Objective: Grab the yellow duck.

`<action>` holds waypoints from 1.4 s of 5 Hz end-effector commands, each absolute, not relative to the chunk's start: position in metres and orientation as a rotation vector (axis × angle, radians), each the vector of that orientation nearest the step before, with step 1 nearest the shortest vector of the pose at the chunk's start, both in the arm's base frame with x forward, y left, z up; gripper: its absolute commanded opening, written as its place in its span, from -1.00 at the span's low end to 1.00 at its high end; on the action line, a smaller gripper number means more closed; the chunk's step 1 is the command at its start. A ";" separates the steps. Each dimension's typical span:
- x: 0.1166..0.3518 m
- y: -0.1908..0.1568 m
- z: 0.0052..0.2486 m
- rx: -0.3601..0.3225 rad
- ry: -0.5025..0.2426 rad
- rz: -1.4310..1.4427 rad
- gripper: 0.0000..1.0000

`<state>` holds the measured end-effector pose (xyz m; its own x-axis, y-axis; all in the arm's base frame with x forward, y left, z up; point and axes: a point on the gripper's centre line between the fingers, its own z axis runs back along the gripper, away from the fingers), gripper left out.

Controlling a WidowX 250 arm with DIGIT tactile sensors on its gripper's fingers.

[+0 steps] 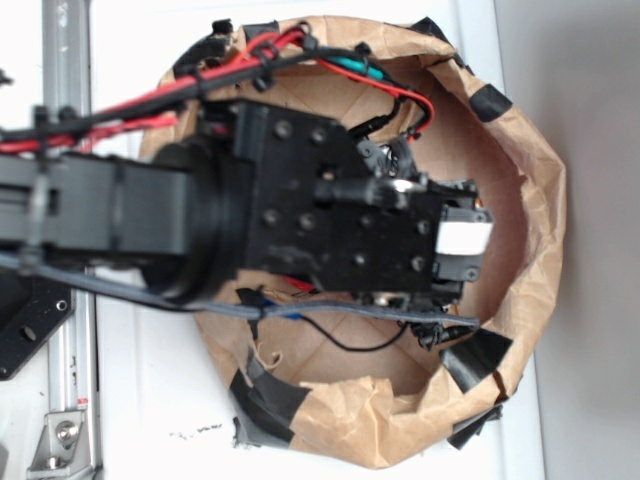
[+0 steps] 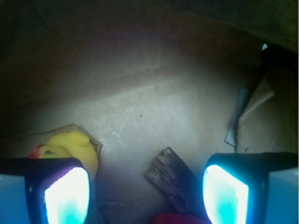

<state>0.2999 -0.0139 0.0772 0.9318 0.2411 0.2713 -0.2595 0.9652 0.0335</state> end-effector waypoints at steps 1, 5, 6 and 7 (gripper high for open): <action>0.316 -0.010 0.082 -0.064 -0.304 0.299 1.00; 0.315 -0.026 0.076 -0.130 -0.286 0.194 1.00; 0.316 -0.026 0.071 -0.108 -0.285 0.190 1.00; 0.317 -0.029 0.068 -0.093 -0.281 0.186 1.00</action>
<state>0.3056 -0.0222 0.0544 0.9521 0.2169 0.2157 -0.1989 0.9747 -0.1022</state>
